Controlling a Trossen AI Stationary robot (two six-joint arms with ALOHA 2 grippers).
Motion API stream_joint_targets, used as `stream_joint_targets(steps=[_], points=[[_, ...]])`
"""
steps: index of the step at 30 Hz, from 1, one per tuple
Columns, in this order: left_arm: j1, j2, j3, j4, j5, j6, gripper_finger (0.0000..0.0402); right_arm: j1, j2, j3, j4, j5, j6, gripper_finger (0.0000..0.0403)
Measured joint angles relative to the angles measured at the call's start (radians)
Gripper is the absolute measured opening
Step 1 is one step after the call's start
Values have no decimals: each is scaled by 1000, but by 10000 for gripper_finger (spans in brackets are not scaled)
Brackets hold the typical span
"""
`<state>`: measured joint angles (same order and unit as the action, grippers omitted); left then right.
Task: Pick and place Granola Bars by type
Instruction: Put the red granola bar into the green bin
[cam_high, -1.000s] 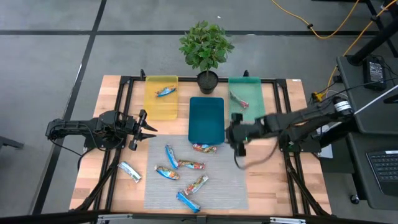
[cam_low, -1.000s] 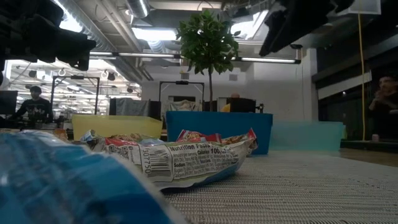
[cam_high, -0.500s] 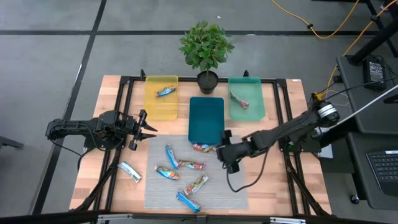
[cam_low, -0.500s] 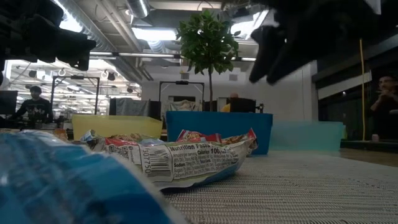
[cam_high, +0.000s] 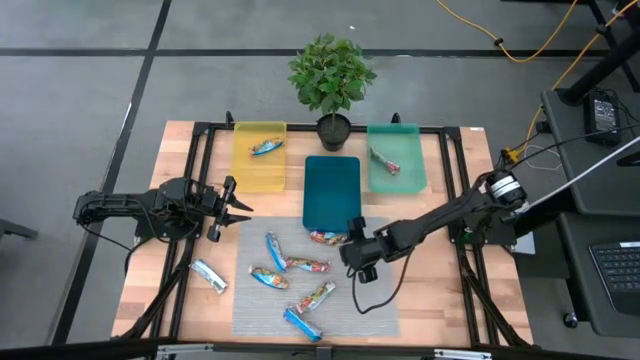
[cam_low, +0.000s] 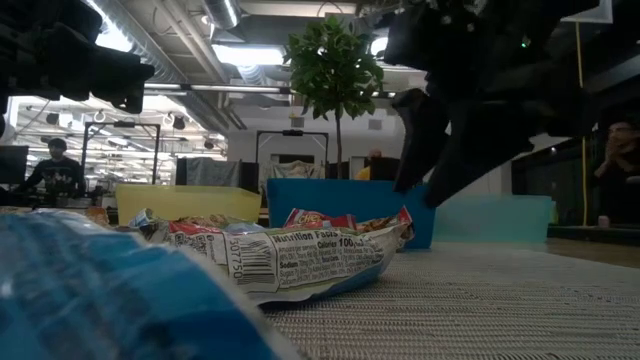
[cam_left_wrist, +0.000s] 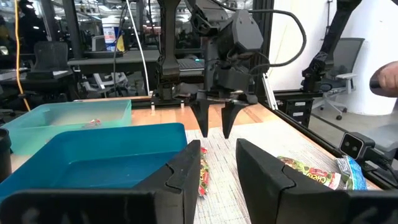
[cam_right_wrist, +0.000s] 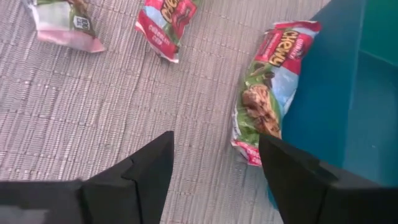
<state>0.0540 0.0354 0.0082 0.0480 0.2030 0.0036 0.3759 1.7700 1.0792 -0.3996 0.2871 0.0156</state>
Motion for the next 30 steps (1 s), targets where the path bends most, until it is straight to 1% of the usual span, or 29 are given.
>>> stream_joint_targets(steps=[5, 11, 17, 24, 30], points=[[0, 0, 0, 0, 0, 0, 95, 0, 48, 51, 1, 5, -25, 237], [0, 0, 0, 0, 0, -1, 94, -11, 118, 119, 1, 6, -98, 237], [0, 0, 0, 0, 0, -1, 97, -43, 173, 143, -3, 32, -111, 237], [0, 0, 0, 0, 0, -1, 93, -59, 188, 144, -8, 43, -107, 236], [0, 0, 0, 0, 0, -1, 97, -60, 189, 144, -9, 60, -106, 236]])
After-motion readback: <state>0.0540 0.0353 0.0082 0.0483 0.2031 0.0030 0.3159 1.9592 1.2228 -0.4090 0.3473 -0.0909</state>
